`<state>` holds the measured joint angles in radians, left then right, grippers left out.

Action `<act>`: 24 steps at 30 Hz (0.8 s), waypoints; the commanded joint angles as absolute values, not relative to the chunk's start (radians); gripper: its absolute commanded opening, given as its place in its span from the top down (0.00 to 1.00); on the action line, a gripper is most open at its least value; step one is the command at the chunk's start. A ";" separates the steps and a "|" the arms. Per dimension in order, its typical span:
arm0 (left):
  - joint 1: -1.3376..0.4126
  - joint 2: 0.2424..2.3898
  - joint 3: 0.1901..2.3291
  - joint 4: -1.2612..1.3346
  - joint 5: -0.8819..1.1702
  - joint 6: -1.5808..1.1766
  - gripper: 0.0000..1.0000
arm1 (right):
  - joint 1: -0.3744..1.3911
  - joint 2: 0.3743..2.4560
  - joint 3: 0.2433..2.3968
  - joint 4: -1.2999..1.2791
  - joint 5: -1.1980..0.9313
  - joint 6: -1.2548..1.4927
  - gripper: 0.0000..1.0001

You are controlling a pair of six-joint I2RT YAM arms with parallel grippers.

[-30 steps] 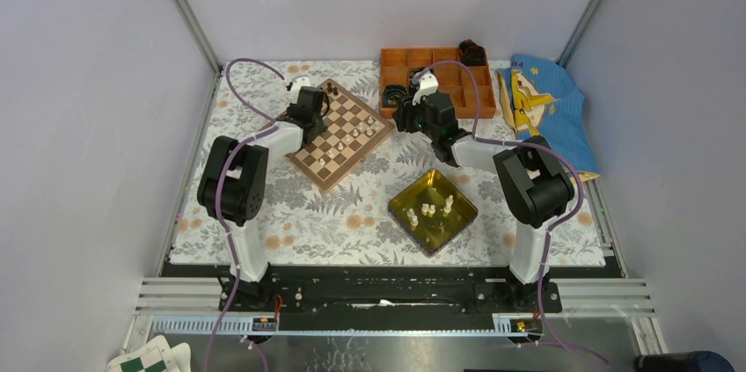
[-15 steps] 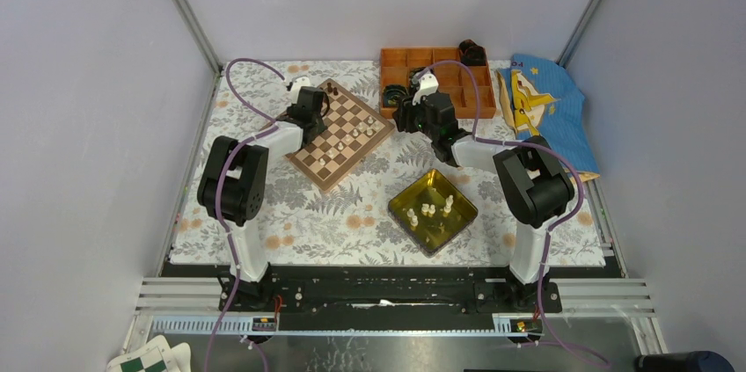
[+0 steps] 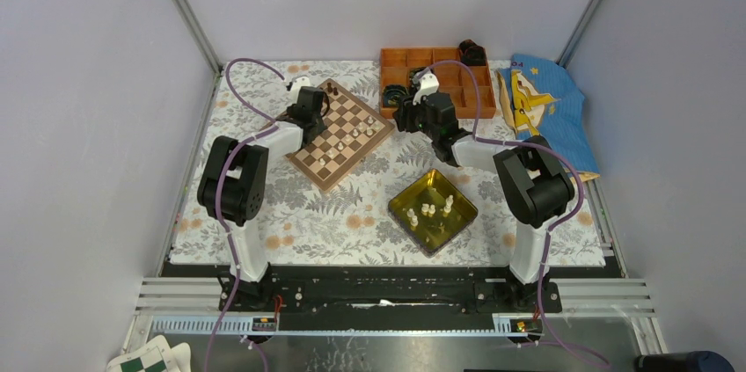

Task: Set up the chess pieces on the board
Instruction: Pick up the chess piece from the chessboard, then place the chess piece on the chessboard.

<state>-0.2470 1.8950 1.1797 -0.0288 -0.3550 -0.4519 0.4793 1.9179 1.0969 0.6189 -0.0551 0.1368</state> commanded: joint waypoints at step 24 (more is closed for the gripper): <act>-0.254 1.674 1.031 -0.091 -0.382 -0.592 1.00 | 0.465 1.911 1.132 0.635 -0.077 0.153 0.47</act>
